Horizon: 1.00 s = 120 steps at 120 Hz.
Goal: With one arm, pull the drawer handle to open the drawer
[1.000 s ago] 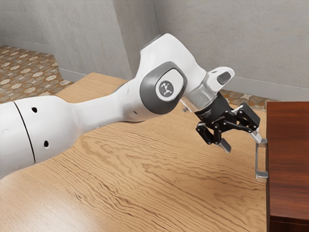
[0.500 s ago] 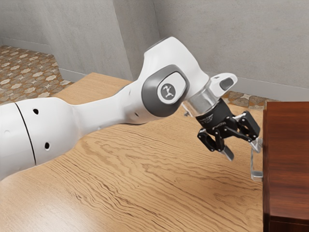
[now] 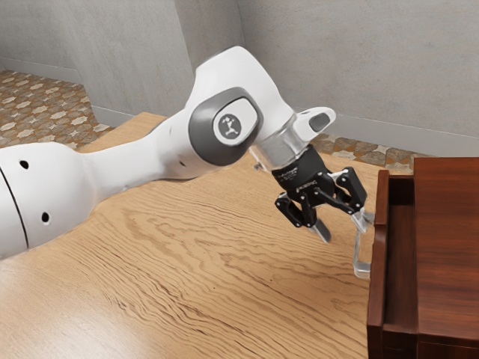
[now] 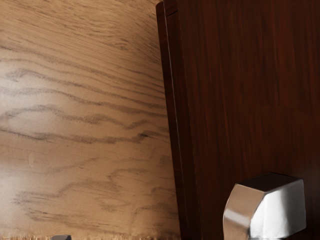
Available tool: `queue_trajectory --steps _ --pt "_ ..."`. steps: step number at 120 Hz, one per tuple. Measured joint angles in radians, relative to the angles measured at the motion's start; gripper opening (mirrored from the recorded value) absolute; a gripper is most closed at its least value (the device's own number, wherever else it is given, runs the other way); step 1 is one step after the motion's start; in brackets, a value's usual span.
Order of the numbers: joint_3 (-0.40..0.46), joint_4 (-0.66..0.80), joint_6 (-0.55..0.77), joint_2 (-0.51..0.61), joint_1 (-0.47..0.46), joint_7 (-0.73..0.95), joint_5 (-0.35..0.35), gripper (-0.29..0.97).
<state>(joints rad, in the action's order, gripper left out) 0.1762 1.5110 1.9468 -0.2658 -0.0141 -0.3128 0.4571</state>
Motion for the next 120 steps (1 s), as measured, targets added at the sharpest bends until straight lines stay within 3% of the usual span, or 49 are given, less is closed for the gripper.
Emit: queue_trajectory --steps 120 --pt "-0.056 0.153 -0.18 0.162 0.136 0.13 -0.002 0.43"
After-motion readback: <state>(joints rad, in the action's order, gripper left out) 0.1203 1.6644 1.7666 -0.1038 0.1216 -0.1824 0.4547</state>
